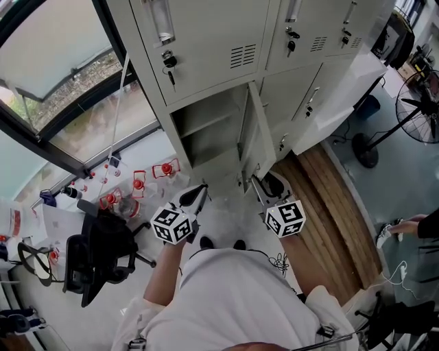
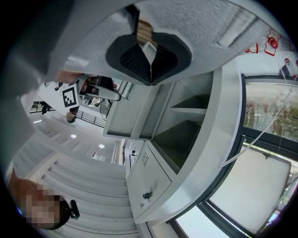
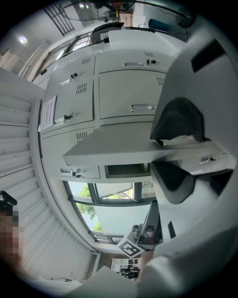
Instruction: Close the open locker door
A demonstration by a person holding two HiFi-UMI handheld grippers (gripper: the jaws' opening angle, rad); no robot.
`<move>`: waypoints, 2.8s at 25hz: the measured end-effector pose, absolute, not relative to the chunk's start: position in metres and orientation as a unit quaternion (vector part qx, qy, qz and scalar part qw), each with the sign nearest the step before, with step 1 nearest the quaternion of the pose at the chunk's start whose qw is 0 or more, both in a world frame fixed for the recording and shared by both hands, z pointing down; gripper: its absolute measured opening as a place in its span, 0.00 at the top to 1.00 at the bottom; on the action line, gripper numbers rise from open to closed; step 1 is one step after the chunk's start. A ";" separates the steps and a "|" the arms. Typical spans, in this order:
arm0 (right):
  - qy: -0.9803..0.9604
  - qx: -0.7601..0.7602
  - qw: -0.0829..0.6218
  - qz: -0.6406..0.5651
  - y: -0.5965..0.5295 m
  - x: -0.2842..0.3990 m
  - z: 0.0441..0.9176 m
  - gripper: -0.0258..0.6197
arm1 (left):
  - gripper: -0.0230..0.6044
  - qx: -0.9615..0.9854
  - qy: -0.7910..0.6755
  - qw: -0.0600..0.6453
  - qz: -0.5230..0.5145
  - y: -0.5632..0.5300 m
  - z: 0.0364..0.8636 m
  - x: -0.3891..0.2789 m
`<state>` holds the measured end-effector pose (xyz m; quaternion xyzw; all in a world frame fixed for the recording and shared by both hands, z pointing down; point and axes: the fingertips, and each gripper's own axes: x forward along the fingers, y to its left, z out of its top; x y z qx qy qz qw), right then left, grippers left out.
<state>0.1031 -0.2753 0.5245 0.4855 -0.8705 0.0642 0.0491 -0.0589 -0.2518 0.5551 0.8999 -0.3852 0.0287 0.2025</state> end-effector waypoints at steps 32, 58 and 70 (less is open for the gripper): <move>-0.942 0.325 0.062 0.057 -0.319 -0.045 0.523 0.73 | 0.94 0.852 -0.486 0.195 0.009 -0.257 0.554 -0.149; -0.951 0.295 0.067 0.059 -0.384 -0.098 0.524 0.73 | 0.94 0.825 -0.530 0.196 0.001 -0.268 0.555 -0.189; -0.949 0.301 0.069 0.062 -0.394 -0.103 0.523 0.73 | 0.94 0.817 -0.542 0.196 -0.004 -0.257 0.555 -0.201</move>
